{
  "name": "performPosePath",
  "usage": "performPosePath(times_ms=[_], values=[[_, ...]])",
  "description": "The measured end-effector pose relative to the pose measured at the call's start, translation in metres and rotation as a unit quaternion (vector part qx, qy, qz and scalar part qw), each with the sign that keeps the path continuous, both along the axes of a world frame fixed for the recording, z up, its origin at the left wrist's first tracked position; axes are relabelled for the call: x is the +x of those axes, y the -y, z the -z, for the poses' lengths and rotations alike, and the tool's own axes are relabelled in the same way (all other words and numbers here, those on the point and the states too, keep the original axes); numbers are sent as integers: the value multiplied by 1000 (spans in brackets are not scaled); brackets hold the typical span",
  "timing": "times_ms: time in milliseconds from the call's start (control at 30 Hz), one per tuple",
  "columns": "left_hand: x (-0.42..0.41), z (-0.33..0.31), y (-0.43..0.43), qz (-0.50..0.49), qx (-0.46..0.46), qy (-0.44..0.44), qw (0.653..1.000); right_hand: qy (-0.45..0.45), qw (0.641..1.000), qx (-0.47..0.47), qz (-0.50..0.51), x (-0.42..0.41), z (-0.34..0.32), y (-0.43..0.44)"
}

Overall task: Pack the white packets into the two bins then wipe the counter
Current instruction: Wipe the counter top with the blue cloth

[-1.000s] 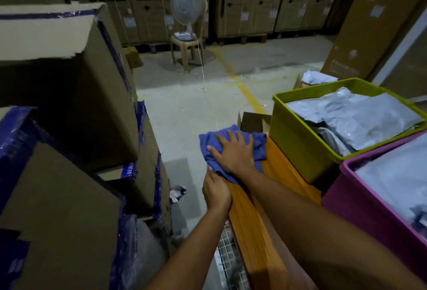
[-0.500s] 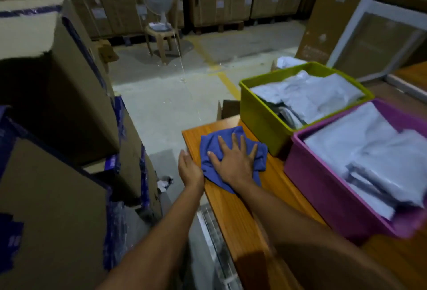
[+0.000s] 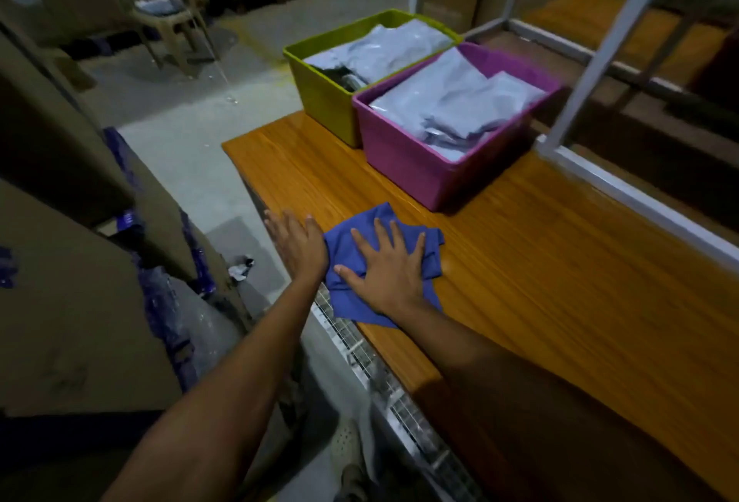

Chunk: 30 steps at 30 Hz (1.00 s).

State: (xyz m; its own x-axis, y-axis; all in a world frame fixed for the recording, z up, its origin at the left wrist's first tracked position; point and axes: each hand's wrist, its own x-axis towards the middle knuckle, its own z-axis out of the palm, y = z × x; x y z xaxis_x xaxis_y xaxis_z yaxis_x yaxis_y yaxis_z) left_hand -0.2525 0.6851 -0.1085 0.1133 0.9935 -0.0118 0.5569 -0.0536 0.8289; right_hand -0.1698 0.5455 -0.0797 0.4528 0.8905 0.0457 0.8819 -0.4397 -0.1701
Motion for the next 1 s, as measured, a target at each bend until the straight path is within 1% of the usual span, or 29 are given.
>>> performPosePath(times_ms=[33,100,167,233,333,400,467,533,600,667,733,800,833,867,900,967,1000], values=[[0,-4,18,26,38,-86,995,-1,1000,3,11,1,0,19],[1,-14,51,107,114,-210,965,-2,1000,1,29,9,-1,59],[3,-20,76,197,151,-267,931,0,999,-11,48,22,-3,102],[7,-25,98,270,168,-292,902,9,997,-21,72,41,-3,146],[20,-28,134,383,198,-293,853,14,990,-31,134,75,-1,214],[33,-29,158,440,209,-275,829,-9,978,-24,207,93,-2,246],[49,-32,178,471,205,-256,819,-35,958,-17,285,96,-5,262],[61,-35,191,478,198,-240,821,-44,945,-15,324,79,-6,265],[67,-37,196,477,197,-237,823,-34,953,-4,300,49,-3,263],[64,-37,196,489,192,-228,820,-28,972,0,235,21,1,268],[61,-36,197,521,205,-219,799,-7,986,5,166,3,11,288],[62,-34,207,561,231,-215,765,21,990,10,142,-2,18,317],[63,-33,214,578,238,-213,751,32,987,18,159,1,19,333],[67,-33,223,593,239,-212,739,35,979,25,200,6,19,349],[72,-33,235,608,240,-210,727,23,964,25,263,12,14,365],[84,-33,261,642,244,-201,699,-15,922,2,388,20,7,395],[91,-34,277,659,245,-198,684,-19,909,-4,417,19,4,408]])
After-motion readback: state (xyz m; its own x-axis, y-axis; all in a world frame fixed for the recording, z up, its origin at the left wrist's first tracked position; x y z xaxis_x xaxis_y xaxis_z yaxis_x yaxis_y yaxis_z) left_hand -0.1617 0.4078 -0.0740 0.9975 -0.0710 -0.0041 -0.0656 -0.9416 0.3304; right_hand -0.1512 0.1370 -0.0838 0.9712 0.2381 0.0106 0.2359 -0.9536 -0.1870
